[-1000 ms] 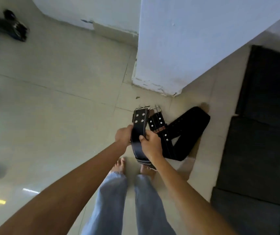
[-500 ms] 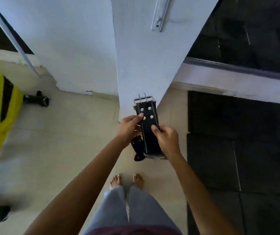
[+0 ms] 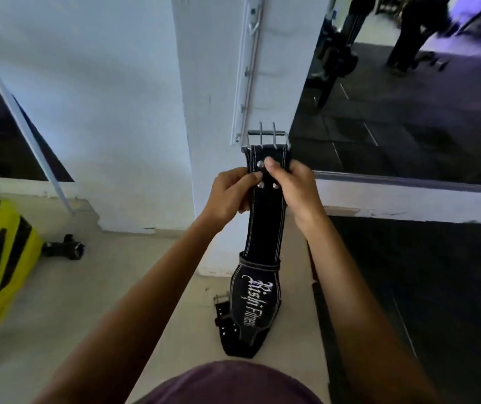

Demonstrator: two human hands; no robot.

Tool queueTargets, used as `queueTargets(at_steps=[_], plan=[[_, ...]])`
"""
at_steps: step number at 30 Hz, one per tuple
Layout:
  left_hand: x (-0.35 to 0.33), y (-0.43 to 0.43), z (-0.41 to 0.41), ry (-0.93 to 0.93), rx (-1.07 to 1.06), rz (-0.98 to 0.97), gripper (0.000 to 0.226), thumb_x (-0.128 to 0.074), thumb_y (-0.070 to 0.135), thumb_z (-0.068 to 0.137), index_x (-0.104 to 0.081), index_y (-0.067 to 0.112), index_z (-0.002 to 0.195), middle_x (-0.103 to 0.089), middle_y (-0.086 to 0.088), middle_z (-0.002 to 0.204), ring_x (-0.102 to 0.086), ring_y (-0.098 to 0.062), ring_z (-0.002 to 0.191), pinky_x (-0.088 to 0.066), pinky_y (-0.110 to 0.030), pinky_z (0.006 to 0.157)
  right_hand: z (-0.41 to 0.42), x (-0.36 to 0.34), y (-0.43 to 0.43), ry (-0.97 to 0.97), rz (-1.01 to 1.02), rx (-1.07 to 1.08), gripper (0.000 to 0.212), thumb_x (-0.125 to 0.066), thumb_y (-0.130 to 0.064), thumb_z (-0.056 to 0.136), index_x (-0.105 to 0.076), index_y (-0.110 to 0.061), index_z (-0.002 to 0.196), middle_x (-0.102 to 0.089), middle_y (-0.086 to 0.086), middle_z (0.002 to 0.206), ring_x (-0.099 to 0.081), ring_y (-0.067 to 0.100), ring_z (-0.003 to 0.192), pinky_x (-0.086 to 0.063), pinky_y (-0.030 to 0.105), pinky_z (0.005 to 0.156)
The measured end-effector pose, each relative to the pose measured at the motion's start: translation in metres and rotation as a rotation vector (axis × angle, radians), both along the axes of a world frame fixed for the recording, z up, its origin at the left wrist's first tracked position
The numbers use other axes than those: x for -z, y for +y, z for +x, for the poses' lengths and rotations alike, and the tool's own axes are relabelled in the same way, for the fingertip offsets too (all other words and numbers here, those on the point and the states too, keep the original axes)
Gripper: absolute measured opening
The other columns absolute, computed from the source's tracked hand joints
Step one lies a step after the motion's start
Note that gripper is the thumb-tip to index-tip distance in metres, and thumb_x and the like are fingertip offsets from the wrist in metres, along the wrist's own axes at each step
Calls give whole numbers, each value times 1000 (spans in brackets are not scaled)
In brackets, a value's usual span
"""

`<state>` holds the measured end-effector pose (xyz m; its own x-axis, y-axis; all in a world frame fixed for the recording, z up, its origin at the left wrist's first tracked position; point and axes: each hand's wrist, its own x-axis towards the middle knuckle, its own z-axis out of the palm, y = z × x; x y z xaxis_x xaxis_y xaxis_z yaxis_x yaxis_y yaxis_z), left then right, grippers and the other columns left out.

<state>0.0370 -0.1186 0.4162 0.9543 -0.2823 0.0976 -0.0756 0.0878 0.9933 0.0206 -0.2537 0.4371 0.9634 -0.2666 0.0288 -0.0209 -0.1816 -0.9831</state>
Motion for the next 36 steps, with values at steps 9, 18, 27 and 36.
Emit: queueTargets(at_steps=[9, 18, 27, 36], plan=[[-5, 13, 1, -100, -231, -87, 52, -57, 30, 94, -47, -14, 66, -43, -12, 59, -38, -21, 55, -31, -29, 49, -20, 15, 33, -44, 164, -152, 28, -69, -26, 89, -68, -13, 114, -75, 4, 105, -72, 16, 97, -58, 30, 85], [-20, 22, -1, -256, -229, 14, 57, -58, 34, 93, -39, -9, 61, -35, -10, 55, -32, -20, 52, -26, -29, 46, -55, 49, 34, 83, 14, -287, 23, -77, -18, 81, -69, -17, 103, -76, -2, 95, -73, 5, 86, -57, 24, 79], [-35, 27, -3, -319, -275, 12, 40, -54, 26, 96, -53, -2, 67, -45, -3, 51, -45, -12, 44, -35, -23, 42, 20, -58, 21, -107, 207, -175, 39, -73, -34, 83, -64, -1, 100, -67, 12, 89, -67, 23, 83, -56, 49, 84], [-43, 61, 10, -341, -413, -3, 56, -56, 35, 93, -41, -10, 63, -38, -13, 56, -35, -24, 54, -28, -43, 46, -45, 56, 59, 55, -86, -403, 35, -76, -16, 81, -65, -10, 115, -73, 8, 109, -70, 20, 97, -55, 36, 86]])
